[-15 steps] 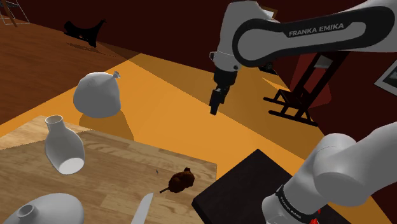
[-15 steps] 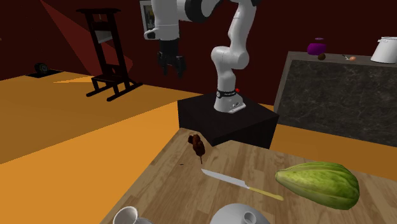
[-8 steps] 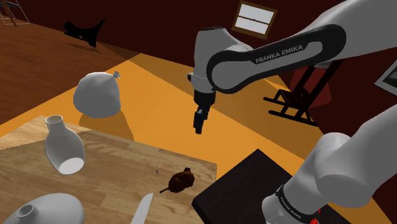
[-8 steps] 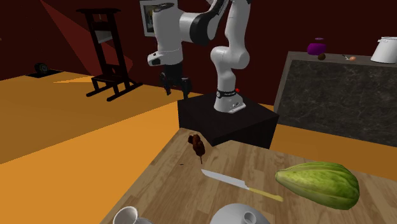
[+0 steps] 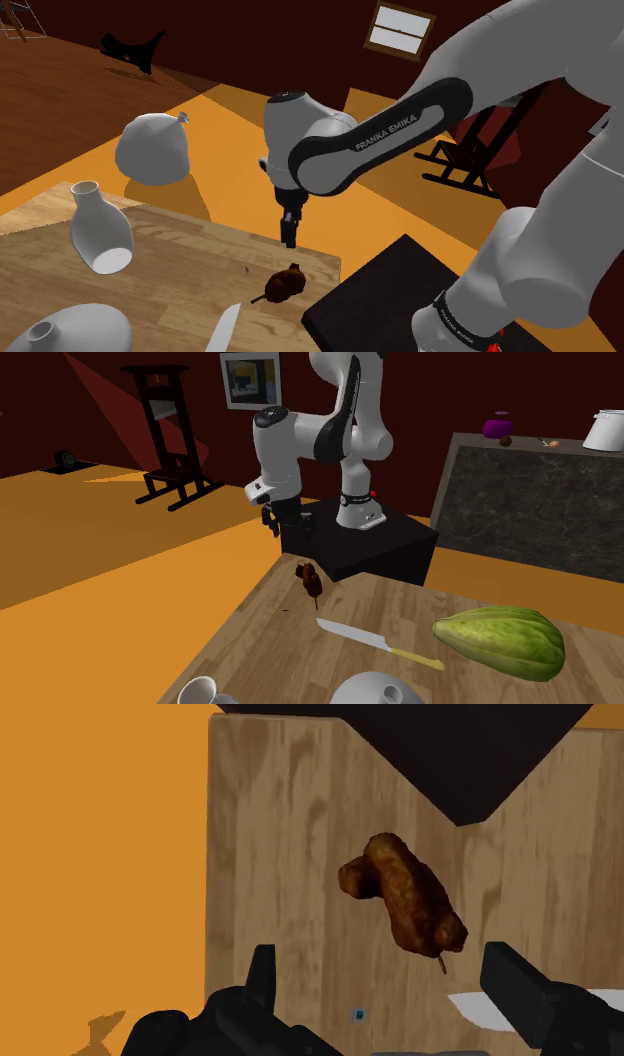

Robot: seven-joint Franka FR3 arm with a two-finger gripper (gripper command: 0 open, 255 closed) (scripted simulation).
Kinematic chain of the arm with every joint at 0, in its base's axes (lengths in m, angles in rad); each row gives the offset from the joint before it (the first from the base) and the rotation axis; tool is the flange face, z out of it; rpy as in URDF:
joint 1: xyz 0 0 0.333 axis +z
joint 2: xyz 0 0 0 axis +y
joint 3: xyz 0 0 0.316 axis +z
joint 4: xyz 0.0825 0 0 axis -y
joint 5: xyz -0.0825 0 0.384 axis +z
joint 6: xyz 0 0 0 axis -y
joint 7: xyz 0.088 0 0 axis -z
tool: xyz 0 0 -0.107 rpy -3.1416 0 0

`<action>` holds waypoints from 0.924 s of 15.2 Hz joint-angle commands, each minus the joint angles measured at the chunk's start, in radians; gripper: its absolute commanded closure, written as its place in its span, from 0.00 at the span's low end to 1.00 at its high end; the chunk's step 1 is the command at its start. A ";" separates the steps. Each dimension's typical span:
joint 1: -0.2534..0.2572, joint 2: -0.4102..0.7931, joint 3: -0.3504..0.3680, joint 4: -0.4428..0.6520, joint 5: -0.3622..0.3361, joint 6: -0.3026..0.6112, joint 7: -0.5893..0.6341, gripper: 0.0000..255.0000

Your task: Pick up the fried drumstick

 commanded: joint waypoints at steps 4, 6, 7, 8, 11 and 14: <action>0.046 0.165 0.035 0.043 -0.057 0.063 0.021 0.00; 0.068 0.231 0.045 0.064 -0.084 0.083 0.031 0.00; 0.080 0.264 0.049 0.075 -0.097 0.092 0.036 0.00; 0.092 0.296 0.052 0.086 -0.111 0.101 0.040 0.00; 0.098 0.334 0.043 0.089 -0.129 0.134 0.054 0.00; 0.105 0.373 0.033 0.093 -0.148 0.166 0.067 0.00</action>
